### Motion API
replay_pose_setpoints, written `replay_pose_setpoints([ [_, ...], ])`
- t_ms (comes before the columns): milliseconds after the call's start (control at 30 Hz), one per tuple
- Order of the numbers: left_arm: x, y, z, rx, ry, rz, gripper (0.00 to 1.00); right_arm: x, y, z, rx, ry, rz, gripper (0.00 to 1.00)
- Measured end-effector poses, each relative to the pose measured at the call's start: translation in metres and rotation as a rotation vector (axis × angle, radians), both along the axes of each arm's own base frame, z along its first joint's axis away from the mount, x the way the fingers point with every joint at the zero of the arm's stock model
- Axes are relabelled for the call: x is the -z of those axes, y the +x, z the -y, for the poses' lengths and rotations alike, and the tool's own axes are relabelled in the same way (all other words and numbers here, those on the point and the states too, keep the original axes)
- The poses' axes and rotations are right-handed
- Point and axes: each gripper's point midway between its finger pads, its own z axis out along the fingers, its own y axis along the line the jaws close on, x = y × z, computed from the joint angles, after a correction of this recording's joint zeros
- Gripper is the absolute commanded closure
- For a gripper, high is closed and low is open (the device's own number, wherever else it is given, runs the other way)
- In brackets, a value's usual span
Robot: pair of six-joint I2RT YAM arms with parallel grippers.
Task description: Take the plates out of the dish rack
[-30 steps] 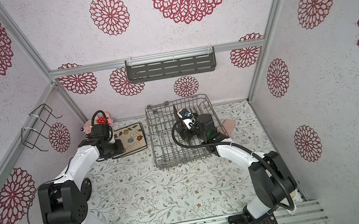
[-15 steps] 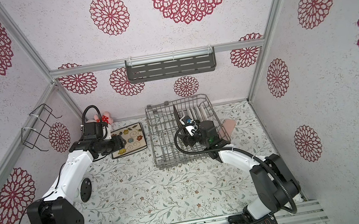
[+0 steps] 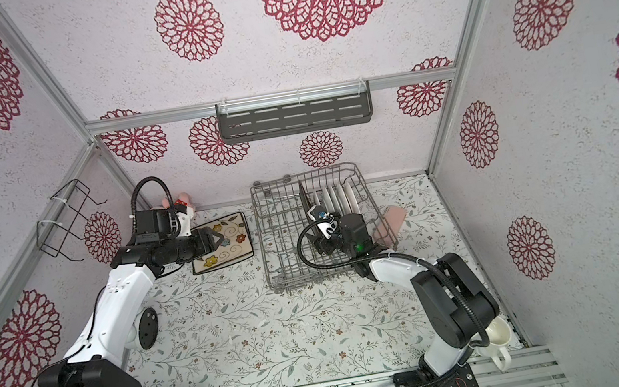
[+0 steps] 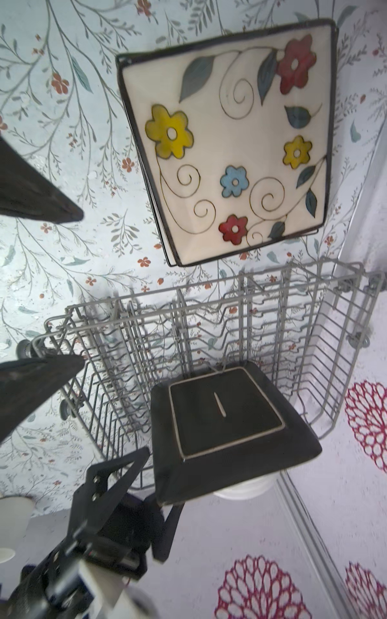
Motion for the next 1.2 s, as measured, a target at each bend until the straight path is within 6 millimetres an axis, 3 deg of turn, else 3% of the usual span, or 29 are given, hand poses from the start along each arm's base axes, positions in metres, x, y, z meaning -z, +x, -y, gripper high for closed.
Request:
replay_pose_setpoints([
  [167, -0.025, -0.005, 0.013, 0.064, -0.051, 0.088, 0.33, 0.001, 0.005, -0.001, 0.018, -0.002, 0.026, 0.25],
  [300, -0.032, -0.008, 0.018, 0.089, -0.065, 0.117, 0.32, 0.003, 0.009, -0.003, 0.030, -0.003, 0.048, 0.27],
  [967, -0.014, -0.012, 0.018, 0.114, -0.037, 0.095, 0.31, 0.022, 0.025, -0.011, 0.051, -0.021, 0.042, 0.37],
  [1200, -0.014, -0.012, 0.017, 0.120, -0.031, 0.100, 0.31, 0.026, 0.026, -0.012, 0.050, -0.028, 0.036, 0.48],
])
